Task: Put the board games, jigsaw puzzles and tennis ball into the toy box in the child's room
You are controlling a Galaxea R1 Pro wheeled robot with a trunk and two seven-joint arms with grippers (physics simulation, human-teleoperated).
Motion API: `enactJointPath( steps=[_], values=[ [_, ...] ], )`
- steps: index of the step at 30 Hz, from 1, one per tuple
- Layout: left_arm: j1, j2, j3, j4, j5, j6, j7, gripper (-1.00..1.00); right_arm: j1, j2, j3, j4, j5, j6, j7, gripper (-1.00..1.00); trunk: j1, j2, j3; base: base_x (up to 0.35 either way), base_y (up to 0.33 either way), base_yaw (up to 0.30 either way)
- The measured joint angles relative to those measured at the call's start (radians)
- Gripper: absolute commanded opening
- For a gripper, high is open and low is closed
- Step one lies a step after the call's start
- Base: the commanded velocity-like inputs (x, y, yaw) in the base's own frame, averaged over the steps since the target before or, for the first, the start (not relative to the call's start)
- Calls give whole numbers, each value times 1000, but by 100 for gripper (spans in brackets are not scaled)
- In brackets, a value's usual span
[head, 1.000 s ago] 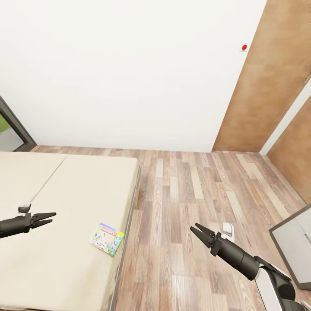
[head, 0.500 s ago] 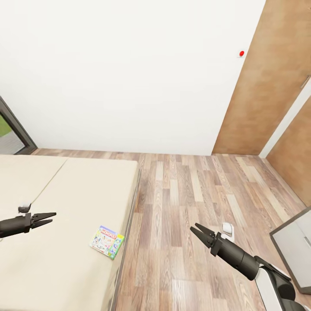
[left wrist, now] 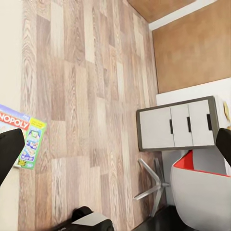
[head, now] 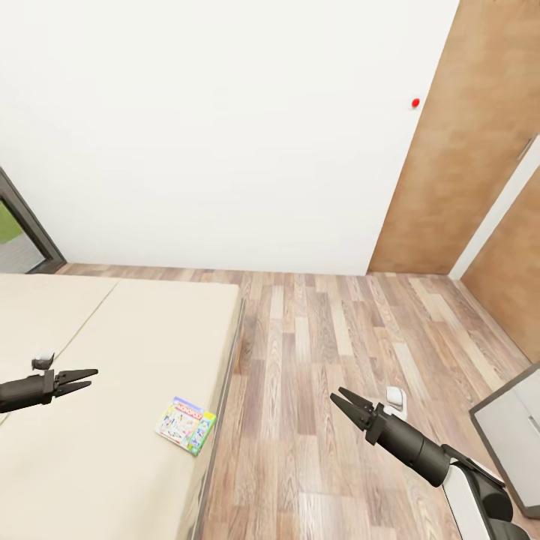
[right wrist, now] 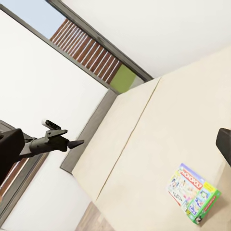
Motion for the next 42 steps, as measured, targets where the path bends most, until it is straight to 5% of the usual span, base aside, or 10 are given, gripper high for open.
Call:
enactJointPath(
  steps=[42],
  values=[
    [0, -4, 0, 0, 0, 0, 1, 100, 0, 0, 0, 3, 1, 0, 0, 100, 0, 0, 70, 0, 0, 0]
  ],
)
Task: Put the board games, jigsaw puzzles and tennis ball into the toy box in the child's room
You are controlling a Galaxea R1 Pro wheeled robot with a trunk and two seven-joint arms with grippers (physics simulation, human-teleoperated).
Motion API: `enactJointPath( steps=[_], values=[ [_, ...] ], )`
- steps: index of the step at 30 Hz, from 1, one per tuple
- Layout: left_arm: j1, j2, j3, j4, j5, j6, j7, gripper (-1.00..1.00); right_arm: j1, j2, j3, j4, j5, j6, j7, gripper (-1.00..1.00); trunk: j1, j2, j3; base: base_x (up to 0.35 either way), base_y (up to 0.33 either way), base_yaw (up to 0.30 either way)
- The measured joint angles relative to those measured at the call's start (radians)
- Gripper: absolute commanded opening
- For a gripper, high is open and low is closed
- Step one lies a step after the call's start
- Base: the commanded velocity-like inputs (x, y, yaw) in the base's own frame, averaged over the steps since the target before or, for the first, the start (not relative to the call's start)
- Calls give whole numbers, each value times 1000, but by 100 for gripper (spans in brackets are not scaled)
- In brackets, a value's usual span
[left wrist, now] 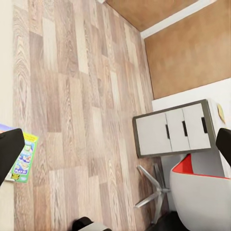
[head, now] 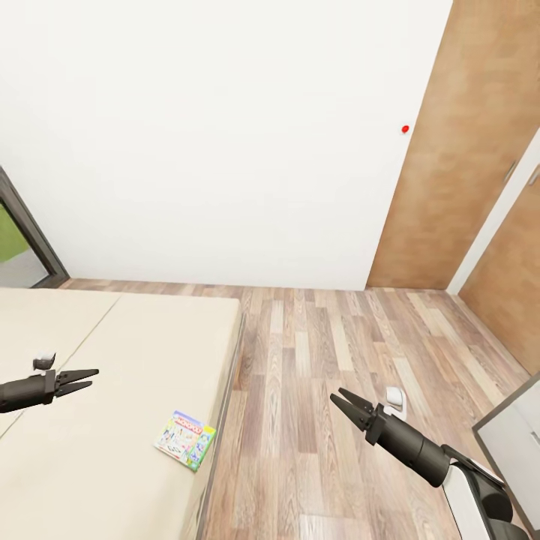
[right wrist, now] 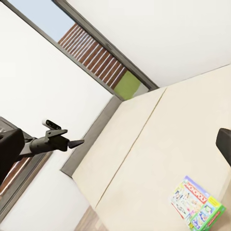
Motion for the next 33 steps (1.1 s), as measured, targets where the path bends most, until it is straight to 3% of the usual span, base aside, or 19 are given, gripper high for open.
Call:
enactJointPath(
  steps=[16, 33],
  values=[
    [1, -6, 0, 0, 0, 0, -1, 100, 0, 0, 0, 1, 0, 0, 0, 100, 0, 0, 27, 0, 0, 23],
    [0, -9, 0, 0, 0, 0, -1, 100, 0, 0, 0, 1, -1, 2, 0, 100, 0, 0, 50, 0, 0, 101]
  ],
)
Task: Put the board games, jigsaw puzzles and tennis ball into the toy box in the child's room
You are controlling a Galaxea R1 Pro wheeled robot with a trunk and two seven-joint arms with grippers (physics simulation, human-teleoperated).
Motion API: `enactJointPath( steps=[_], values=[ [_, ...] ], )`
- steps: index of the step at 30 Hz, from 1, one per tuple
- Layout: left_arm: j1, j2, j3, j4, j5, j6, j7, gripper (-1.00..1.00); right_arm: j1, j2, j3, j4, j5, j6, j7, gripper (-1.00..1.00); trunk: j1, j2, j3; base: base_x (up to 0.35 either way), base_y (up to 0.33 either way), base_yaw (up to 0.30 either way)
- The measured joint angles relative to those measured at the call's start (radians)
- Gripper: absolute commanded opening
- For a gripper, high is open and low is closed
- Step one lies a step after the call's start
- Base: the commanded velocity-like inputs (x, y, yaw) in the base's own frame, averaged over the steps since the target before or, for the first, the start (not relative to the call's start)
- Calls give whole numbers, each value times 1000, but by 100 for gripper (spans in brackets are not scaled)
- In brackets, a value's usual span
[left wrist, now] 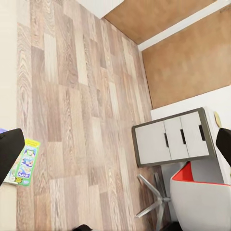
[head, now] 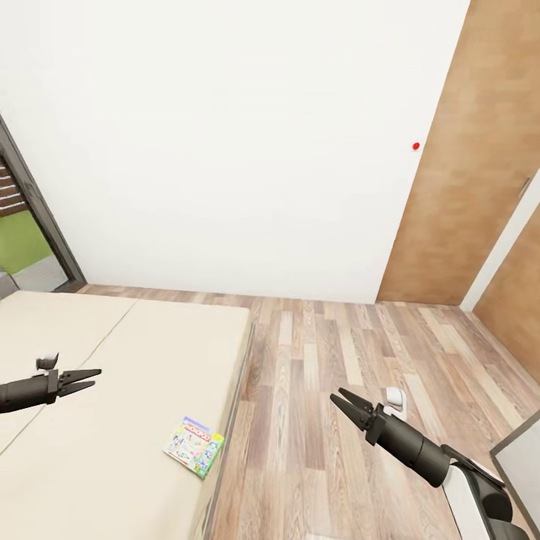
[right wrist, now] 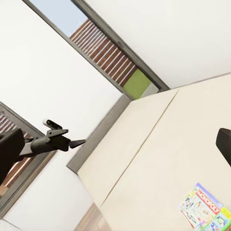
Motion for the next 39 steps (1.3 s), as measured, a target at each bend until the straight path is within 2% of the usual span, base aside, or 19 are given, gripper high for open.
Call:
enactJointPath(
  steps=[39],
  values=[
    [0, 0, 0, 0, 0, 0, 0, 100, 0, 1, -15, -4, 0, 24, -2, 100, 0, 0, 1, 0, 0, 6]
  ],
)
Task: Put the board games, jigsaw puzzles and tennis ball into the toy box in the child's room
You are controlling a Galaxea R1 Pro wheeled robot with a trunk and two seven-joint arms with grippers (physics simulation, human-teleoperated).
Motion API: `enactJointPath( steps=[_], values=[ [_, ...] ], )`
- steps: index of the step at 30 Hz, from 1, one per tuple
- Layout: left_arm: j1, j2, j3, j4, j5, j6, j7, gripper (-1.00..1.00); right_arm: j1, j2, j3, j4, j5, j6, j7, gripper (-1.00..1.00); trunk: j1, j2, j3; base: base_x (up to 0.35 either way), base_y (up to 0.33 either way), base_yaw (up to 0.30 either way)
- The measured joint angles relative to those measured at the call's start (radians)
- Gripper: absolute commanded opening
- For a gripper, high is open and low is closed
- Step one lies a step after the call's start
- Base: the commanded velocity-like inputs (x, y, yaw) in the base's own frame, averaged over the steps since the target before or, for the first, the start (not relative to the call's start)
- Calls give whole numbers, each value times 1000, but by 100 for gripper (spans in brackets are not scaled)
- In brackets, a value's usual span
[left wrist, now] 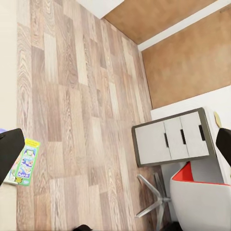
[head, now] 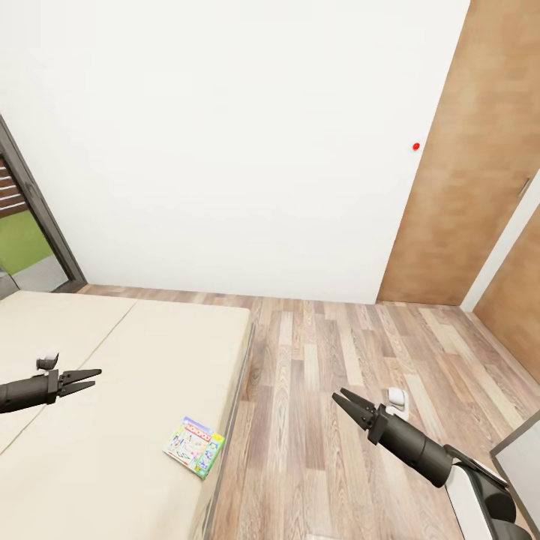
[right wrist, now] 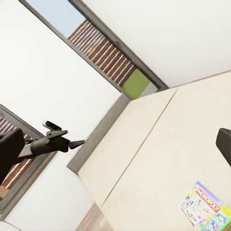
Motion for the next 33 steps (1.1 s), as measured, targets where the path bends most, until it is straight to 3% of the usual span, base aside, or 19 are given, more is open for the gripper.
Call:
enactJointPath(
  steps=[16, 33],
  values=[
    [1, -10, 0, 0, -1, 0, 1, 100, 1, 1, 0, 2, 9, -3, -4, 100, 0, 0, 0, 0, 0, 239],
    [1, -42, 1, -6, 2, -12, -8, 100, 0, 1, 0, 9, 15, -2, -15, 100, 0, 0, 0, 4, 0, 22]
  ],
)
